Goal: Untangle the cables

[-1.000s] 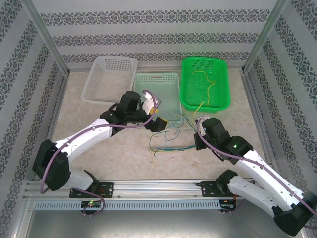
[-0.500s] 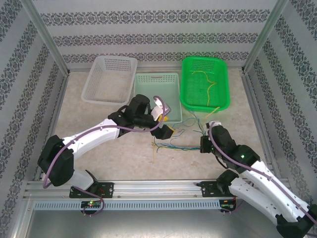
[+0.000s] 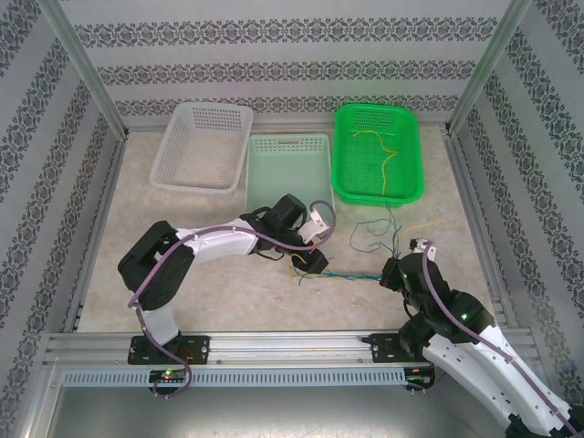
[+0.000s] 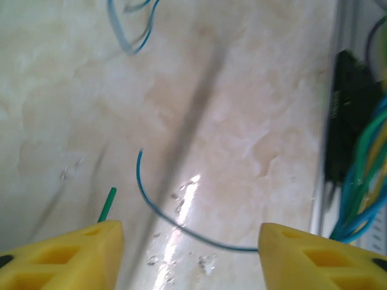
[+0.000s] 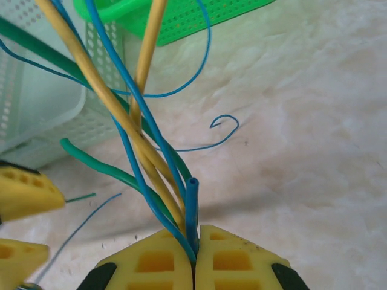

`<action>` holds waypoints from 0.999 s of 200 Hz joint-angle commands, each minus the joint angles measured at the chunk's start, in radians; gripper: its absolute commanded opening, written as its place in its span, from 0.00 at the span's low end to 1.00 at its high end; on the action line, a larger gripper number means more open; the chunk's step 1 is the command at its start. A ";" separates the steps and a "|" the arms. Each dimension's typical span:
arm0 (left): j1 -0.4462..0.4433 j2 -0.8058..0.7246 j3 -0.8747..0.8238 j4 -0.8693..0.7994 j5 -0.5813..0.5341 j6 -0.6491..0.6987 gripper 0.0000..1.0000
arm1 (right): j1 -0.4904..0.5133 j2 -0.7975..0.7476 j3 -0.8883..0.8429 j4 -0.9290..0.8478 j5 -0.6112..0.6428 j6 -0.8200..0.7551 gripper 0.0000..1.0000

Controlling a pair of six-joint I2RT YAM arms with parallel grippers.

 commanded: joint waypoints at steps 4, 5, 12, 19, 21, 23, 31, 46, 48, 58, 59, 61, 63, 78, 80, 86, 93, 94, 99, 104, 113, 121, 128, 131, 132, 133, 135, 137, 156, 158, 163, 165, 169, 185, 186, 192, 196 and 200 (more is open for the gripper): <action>-0.022 -0.004 0.007 -0.050 -0.076 -0.018 0.55 | 0.005 -0.073 -0.060 0.027 0.120 0.245 0.00; -0.022 -0.005 0.007 -0.052 -0.081 -0.019 0.54 | 0.005 -0.079 -0.063 0.029 0.123 0.253 0.00; -0.022 -0.007 0.001 -0.062 -0.104 -0.021 0.52 | 0.005 -0.095 -0.083 0.038 0.142 0.308 0.00; -0.022 -0.010 -0.003 -0.073 -0.119 -0.019 0.50 | 0.004 -0.112 -0.103 0.053 0.152 0.355 0.00; -0.022 -0.011 -0.005 -0.075 -0.121 -0.018 0.49 | 0.004 -0.120 -0.110 0.057 0.155 0.368 0.00; -0.022 -0.012 -0.008 -0.078 -0.126 -0.017 0.48 | 0.004 -0.122 -0.116 0.062 0.156 0.383 0.00; -0.023 -0.019 -0.015 -0.085 -0.142 -0.017 0.45 | 0.002 -0.138 -0.139 0.081 0.163 0.435 0.00; -0.023 -0.031 -0.032 -0.088 -0.158 -0.013 0.39 | -0.002 -0.159 -0.184 0.119 0.166 0.494 0.00; -0.022 -0.032 -0.034 -0.087 -0.159 -0.013 0.38 | -0.004 -0.161 -0.191 0.121 0.167 0.504 0.00; -0.023 -0.040 -0.045 -0.086 -0.161 -0.010 0.34 | -0.008 -0.166 -0.205 0.127 0.168 0.545 0.00; -0.024 -0.040 -0.045 -0.085 -0.162 -0.010 0.34 | -0.008 -0.167 -0.207 0.128 0.168 0.550 0.00; -0.024 -0.041 -0.047 -0.085 -0.162 -0.009 0.34 | -0.011 -0.167 -0.211 0.129 0.168 0.558 0.00; -0.024 -0.042 -0.048 -0.084 -0.163 -0.008 0.33 | -0.011 -0.168 -0.213 0.131 0.167 0.567 0.00; -0.029 -0.044 -0.054 -0.092 -0.182 -0.003 0.28 | -0.017 -0.178 -0.235 0.143 0.161 0.636 0.00; -0.031 -0.044 -0.054 -0.094 -0.186 -0.002 0.27 | -0.018 -0.180 -0.237 0.145 0.160 0.649 0.00; -0.034 -0.043 -0.055 -0.101 -0.198 0.000 0.24 | -0.019 -0.185 -0.249 0.152 0.157 0.678 0.00; -0.037 -0.043 -0.056 -0.107 -0.212 0.002 0.21 | -0.023 -0.191 -0.263 0.165 0.152 0.706 0.00; -0.038 -0.043 -0.056 -0.108 -0.213 0.002 0.21 | -0.024 -0.191 -0.266 0.169 0.152 0.710 0.00; -0.039 -0.042 -0.056 -0.114 -0.222 0.002 0.19 | -0.028 -0.193 -0.276 0.178 0.150 0.728 0.00; -0.041 -0.042 -0.058 -0.117 -0.228 0.001 0.18 | -0.035 -0.193 -0.281 0.187 0.147 0.739 0.00; -0.041 -0.042 -0.061 -0.121 -0.236 0.000 0.16 | -0.055 -0.188 -0.285 0.181 0.136 0.760 0.00; -0.042 -0.043 -0.062 -0.124 -0.246 0.000 0.15 | -0.082 -0.182 -0.280 0.163 0.118 0.771 0.00; -0.042 -0.044 -0.062 -0.129 -0.255 0.002 0.14 | -0.106 -0.174 -0.280 0.165 0.089 0.759 0.00; -0.042 -0.045 -0.062 -0.131 -0.259 0.003 0.15 | -0.117 -0.171 -0.280 0.168 0.075 0.753 0.00; -0.042 -0.046 -0.062 -0.132 -0.259 0.004 0.14 | -0.120 -0.169 -0.280 0.170 0.070 0.750 0.00; -0.042 -0.046 -0.063 -0.132 -0.260 0.004 0.15 | -0.123 -0.168 -0.280 0.170 0.066 0.746 0.00; -0.042 -0.047 -0.063 -0.134 -0.262 0.005 0.14 | -0.130 -0.164 -0.279 0.173 0.057 0.740 0.00; -0.042 -0.048 -0.063 -0.134 -0.264 0.005 0.14 | -0.137 -0.160 -0.278 0.177 0.047 0.732 0.00; -0.042 -0.059 -0.071 -0.130 -0.280 0.008 0.12 | -0.180 -0.099 -0.255 0.171 -0.018 0.662 0.00; -0.042 -0.060 -0.071 -0.129 -0.282 0.008 0.12 | -0.183 -0.090 -0.252 0.169 -0.021 0.656 0.00; -0.042 -0.062 -0.073 -0.130 -0.288 0.006 0.11 | -0.191 -0.067 -0.245 0.165 -0.031 0.640 0.00; -0.042 -0.062 -0.073 -0.131 -0.291 0.006 0.11 | -0.194 -0.057 -0.240 0.166 -0.035 0.631 0.00; -0.043 -0.063 -0.073 -0.134 -0.297 0.006 0.11 | -0.200 -0.035 -0.234 0.170 -0.044 0.613 0.00; -0.042 -0.063 -0.076 -0.159 -0.332 0.008 0.10 | -0.226 0.063 -0.194 0.189 -0.085 0.521 0.03; -0.042 -0.063 -0.077 -0.160 -0.334 0.007 0.09 | -0.228 0.073 -0.189 0.189 -0.087 0.515 0.03; -0.042 -0.066 -0.080 -0.168 -0.354 0.004 0.09 | -0.234 0.113 -0.171 0.183 -0.093 0.482 0.06; -0.042 -0.068 -0.084 -0.171 -0.367 0.001 0.09 | -0.236 0.144 -0.155 0.174 -0.095 0.470 0.09; -0.043 -0.074 -0.088 -0.173 -0.379 -0.001 0.10 | -0.237 0.170 -0.132 0.168 -0.096 0.458 0.14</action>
